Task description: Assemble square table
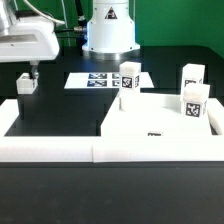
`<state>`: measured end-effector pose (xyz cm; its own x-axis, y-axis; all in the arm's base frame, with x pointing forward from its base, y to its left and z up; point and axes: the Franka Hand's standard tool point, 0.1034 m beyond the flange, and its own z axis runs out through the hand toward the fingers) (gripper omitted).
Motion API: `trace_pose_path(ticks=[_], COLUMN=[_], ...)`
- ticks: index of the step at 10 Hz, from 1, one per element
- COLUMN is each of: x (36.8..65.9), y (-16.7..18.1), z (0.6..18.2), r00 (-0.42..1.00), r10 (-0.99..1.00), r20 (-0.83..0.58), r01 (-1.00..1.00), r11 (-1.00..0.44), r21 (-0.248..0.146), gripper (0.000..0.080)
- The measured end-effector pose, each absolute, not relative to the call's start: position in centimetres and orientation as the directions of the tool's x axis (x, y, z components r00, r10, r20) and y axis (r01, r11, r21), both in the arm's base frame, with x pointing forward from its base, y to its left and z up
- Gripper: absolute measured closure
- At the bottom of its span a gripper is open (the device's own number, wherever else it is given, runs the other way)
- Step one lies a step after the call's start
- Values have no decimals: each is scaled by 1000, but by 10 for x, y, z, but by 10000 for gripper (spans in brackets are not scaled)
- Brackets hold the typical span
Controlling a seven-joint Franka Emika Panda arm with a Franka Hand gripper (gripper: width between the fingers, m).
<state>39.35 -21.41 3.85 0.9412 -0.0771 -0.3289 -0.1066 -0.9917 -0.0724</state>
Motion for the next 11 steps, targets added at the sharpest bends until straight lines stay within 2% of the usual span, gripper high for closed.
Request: trace_pose_path(ticks=[3, 4, 5, 6, 7, 9, 11], x=[397, 388, 380, 361, 355, 349, 356], y=[-211, -217, -220, -210, -203, -202, -215], z=[35, 34, 27, 17, 15, 8, 7], r00=[880, 815, 759, 684, 630, 530, 546], r10=[-52, -16, -19, -33, -24, -20, -27], r20=[-472, -579, -651, -728, -777, -848, -837], r01=[-109, -83, -81, -103, -108, -130, -131], r11=[-989, -992, -994, -993, -992, -990, -990], r21=[-95, -90, -66, -52, -57, -58, -53], gripper=[151, 151, 151, 151, 151, 151, 151])
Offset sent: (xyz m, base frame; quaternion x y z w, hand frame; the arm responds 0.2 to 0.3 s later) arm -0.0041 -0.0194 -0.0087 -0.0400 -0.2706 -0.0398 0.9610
